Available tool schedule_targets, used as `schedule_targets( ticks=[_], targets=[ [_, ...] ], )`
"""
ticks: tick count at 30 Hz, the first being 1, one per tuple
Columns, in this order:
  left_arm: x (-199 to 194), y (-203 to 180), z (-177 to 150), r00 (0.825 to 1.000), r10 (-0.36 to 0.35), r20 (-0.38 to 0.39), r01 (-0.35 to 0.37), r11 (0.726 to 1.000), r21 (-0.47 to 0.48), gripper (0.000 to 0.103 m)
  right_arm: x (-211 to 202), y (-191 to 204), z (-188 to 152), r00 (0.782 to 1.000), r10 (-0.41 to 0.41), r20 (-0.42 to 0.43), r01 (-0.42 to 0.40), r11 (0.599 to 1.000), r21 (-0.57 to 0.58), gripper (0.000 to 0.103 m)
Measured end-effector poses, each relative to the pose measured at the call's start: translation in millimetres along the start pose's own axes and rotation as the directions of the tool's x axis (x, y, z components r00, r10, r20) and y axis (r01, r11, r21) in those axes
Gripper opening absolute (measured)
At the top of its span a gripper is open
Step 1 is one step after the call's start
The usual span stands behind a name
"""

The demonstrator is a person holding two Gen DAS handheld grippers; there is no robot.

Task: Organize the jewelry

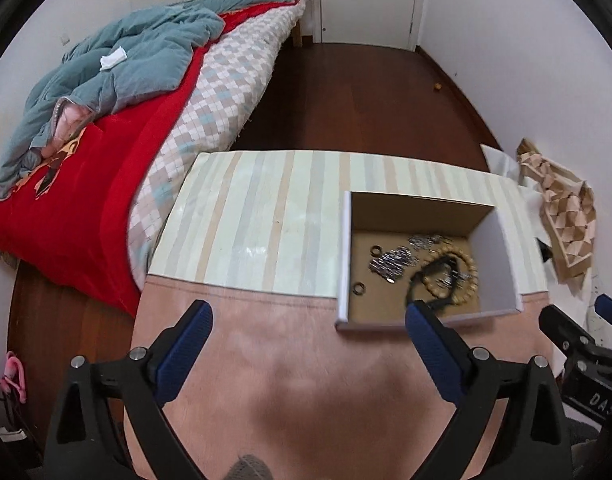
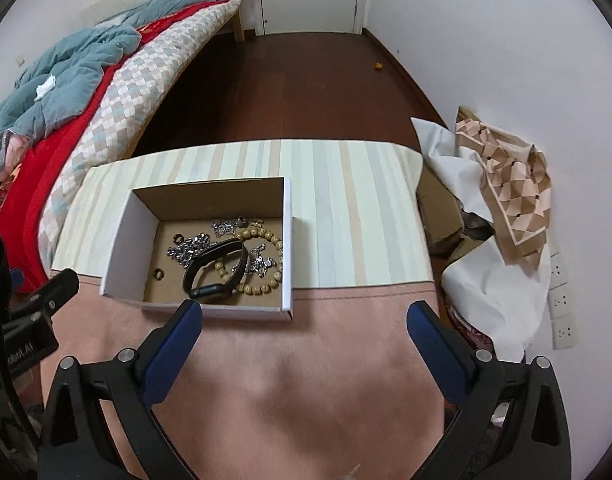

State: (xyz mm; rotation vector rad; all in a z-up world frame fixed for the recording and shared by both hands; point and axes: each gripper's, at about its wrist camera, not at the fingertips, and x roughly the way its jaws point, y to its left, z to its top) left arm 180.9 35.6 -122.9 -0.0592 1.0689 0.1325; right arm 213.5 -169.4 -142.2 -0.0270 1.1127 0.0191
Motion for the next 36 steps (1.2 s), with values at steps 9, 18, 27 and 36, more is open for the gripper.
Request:
schedule_targets(
  ticks=[9,18,27,36],
  targets=[
    [-96,-5,-24,0.994,0.0,0.108,-0.001,1.0,0.012,0.099,-99,-13,-25,0.995,-0.011,0.102,0.01,1.0,0.012,0.103],
    [-185,1,-46,0.983,-0.01,0.183,0.01,1.0,-0.003,0.099,-210,-22,-53,0.977,-0.011,0.211,0.009,1.0,0.009,0.103],
    [-244,3,-64,0.98,-0.03,0.194,0.03,1.0,0.003,0.099,-300,-25,-81,0.953,0.008,0.303,-0.013,1.0,0.014,0.103],
    [-267,3,-63,0.98,-0.042,0.197,0.039,0.999,0.019,0.099,-326,-22,-89,0.956,0.014,0.294,-0.017,1.0,0.007,0.103]
  ],
)
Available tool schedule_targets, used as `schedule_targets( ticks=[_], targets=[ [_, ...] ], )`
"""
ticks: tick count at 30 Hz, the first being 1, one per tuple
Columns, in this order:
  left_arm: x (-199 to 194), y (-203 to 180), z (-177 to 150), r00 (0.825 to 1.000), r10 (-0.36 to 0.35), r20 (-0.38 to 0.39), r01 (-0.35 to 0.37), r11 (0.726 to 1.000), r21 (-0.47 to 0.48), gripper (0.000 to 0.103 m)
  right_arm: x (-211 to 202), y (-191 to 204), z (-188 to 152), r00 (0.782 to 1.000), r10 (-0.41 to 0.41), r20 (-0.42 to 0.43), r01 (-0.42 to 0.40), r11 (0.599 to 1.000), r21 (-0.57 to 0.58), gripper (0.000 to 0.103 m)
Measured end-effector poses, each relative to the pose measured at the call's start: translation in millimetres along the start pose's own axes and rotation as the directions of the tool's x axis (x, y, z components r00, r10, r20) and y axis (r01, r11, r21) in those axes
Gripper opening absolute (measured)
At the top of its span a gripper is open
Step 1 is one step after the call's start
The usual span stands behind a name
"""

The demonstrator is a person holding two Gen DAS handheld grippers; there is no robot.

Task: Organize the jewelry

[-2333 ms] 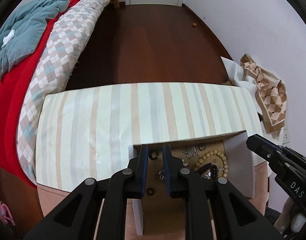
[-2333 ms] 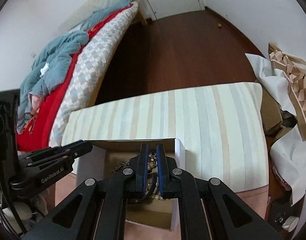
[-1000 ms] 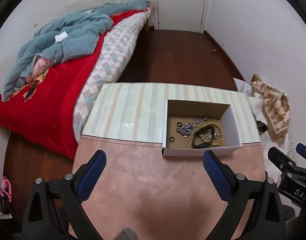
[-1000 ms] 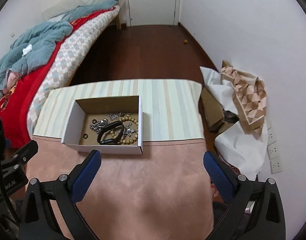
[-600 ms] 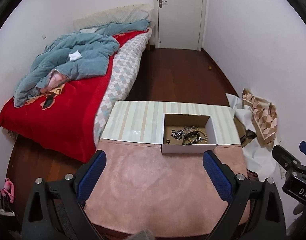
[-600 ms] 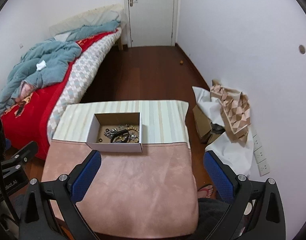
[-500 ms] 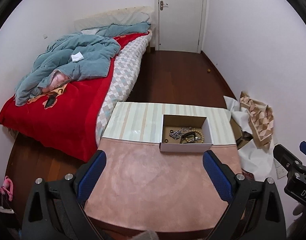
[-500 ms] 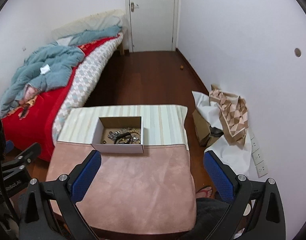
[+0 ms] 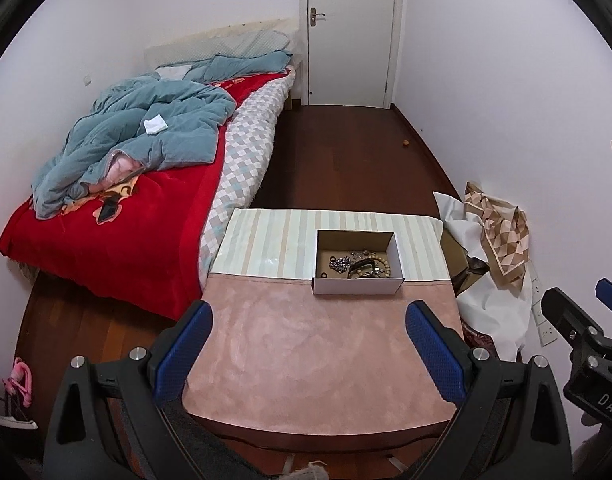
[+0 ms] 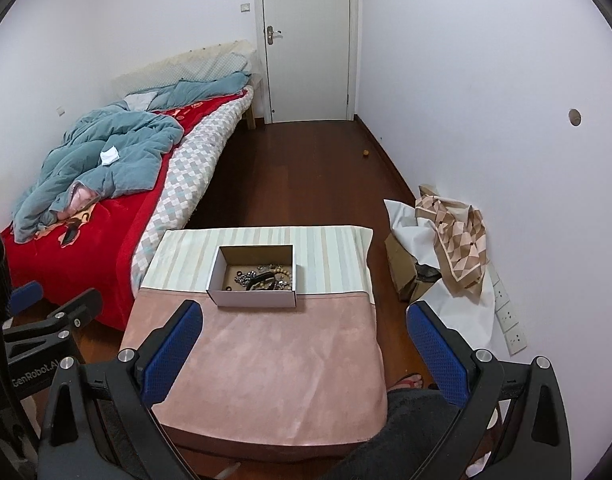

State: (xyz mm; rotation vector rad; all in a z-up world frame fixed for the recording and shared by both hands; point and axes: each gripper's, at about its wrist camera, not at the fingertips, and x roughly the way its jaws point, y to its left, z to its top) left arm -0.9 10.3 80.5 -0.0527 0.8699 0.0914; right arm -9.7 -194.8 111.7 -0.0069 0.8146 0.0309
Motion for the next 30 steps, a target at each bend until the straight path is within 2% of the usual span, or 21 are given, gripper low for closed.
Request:
schedule_targets(
  ticks=[6,15,20,30],
  targets=[
    [12,-4,11,1.0,0.018,0.016,-0.018,1.0,0.0,0.099,16,-2,13,1.0,-0.018,-0.002,0.018,1.0,0.003,0.103],
    [47,-5,33,0.999,0.04,0.014,-0.04,0.999,-0.01,0.102,68,-5,40,0.999,-0.026,-0.022,0.026,1.0,0.006,0.103],
    [72,-5,41,0.998,0.059,-0.012,-0.059,0.998,-0.017,0.102,99,-5,48,0.998,-0.039,-0.045,0.039,0.999,0.002,0.103],
    [108,-12,47,0.996,0.051,-0.079,-0.051,0.999,0.001,0.102,146,-4,50,0.993,-0.058,-0.105,0.057,0.998,-0.009,0.103]
  ],
)
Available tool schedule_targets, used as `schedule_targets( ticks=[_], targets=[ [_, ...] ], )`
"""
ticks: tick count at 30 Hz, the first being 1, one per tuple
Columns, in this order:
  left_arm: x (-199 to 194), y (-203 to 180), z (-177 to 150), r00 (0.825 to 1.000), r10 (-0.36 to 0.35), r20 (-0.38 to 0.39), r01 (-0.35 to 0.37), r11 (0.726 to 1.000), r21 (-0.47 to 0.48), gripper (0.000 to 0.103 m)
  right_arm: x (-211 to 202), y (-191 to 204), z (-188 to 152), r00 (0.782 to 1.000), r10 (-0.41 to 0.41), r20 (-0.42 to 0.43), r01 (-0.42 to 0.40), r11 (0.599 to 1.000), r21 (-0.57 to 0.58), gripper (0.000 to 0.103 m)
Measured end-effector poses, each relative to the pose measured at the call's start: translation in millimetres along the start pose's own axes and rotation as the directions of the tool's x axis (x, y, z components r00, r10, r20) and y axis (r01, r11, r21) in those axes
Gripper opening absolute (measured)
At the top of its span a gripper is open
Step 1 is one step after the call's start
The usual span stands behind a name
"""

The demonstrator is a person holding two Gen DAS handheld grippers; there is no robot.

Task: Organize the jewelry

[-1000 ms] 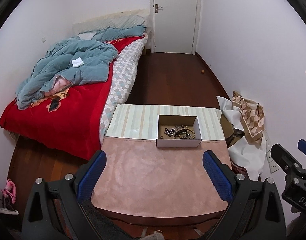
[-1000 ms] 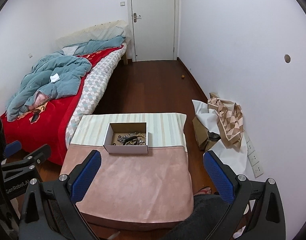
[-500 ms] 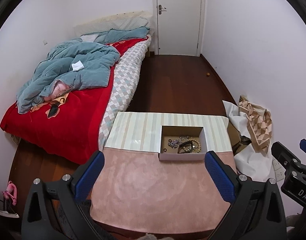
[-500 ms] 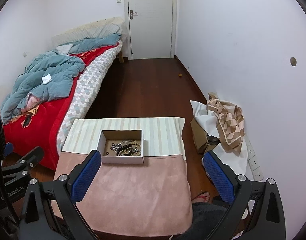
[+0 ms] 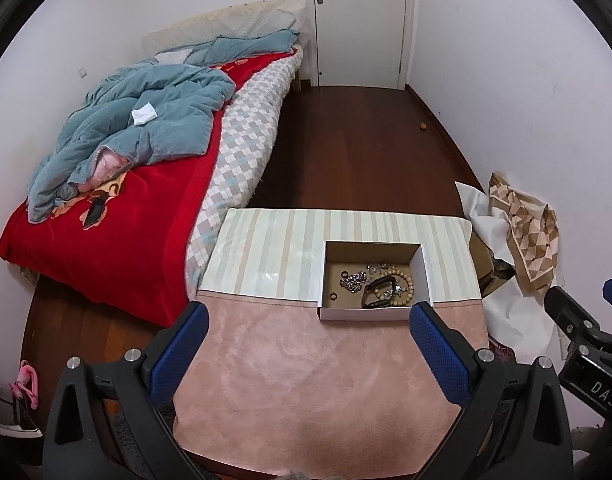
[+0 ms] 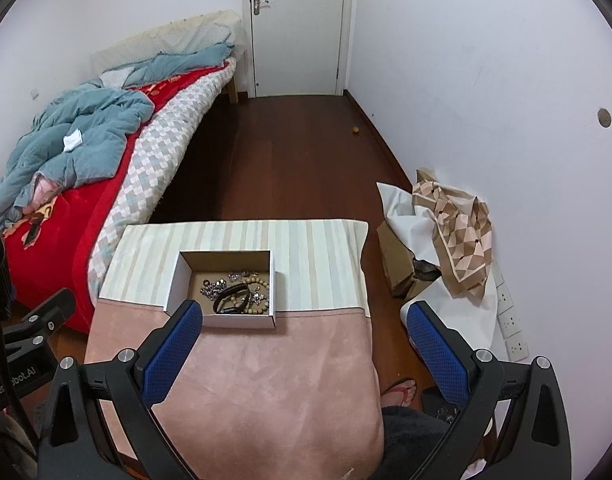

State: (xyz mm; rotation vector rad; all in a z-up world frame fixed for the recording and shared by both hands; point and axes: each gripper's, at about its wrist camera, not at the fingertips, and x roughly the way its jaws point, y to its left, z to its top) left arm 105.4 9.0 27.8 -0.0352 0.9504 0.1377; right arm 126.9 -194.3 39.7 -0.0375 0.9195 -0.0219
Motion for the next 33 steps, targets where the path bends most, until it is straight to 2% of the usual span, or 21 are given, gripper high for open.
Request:
schedule_targets(
  ticks=[9,33],
  targets=[
    [10,-5,-3,1.0,0.006,-0.024,-0.006,1.0,0.022,0.102,12,5,-3,1.0,-0.002,-0.026,0.001,1.0,-0.019,0.103],
    [4,-9,-5,1.0,0.007,-0.004,-0.007,1.0,0.015,0.102,10,2,-7,1.0,0.0,-0.03,-0.001,1.0,-0.017,0.103]
  ],
)
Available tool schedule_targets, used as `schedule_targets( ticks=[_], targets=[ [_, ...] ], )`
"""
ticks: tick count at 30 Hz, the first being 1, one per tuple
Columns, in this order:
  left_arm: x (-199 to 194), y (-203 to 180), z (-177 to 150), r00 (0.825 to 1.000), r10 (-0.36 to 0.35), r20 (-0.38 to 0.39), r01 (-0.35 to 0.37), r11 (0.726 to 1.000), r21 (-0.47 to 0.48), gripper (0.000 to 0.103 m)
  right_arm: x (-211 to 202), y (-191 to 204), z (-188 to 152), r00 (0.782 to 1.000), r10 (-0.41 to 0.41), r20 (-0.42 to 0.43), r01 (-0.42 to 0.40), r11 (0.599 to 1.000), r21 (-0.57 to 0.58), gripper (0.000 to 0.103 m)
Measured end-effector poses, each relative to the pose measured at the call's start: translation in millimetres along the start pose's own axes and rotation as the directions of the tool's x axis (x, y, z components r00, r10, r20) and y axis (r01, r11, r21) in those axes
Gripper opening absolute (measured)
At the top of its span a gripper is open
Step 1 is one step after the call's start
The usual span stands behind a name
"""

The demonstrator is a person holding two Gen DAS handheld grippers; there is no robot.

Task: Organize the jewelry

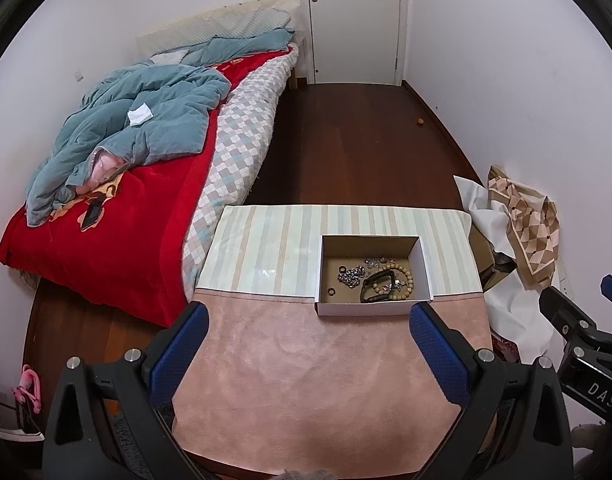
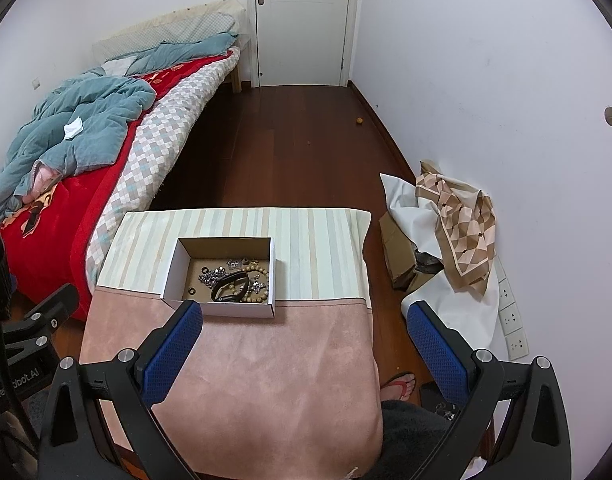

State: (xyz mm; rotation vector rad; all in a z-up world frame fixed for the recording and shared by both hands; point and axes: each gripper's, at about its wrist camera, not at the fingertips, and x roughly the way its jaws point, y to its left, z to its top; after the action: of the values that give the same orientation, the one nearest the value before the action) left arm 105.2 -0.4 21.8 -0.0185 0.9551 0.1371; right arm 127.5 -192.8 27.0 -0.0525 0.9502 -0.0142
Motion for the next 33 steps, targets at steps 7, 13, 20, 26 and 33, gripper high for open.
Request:
schedule_targets(
  ticks=[7,13,20,26,33],
  targets=[
    [-4.7,0.3,0.4,1.0,0.002,0.008,-0.002,1.0,-0.002,0.102,-2.8,2.1,-1.7,1.0,0.005,0.0,-0.005,1.0,0.003,0.103],
    [-7.9,-1.3,1.0,1.0,0.005,0.017,-0.005,1.0,-0.002,0.102,-4.0,4.0,-2.7,1.0,0.008,0.0,-0.008,1.0,0.004,0.103],
    [-9.1,-0.3,2.1,1.0,0.007,0.019,-0.007,1.0,-0.004,0.102,-7.4,7.9,-2.9,1.0,0.011,0.005,-0.011,1.0,0.006,0.103],
    [-9.3,0.4,1.8,1.0,0.006,0.019,-0.006,1.0,-0.003,0.102,-8.3,9.0,-0.9,1.0,0.014,0.004,-0.014,1.0,0.005,0.103],
    [-10.0,1.5,1.5,1.0,0.008,0.023,-0.008,1.0,-0.006,0.102,-8.4,8.3,-0.5,1.0,0.016,0.003,-0.016,1.0,0.007,0.103]
  ],
)
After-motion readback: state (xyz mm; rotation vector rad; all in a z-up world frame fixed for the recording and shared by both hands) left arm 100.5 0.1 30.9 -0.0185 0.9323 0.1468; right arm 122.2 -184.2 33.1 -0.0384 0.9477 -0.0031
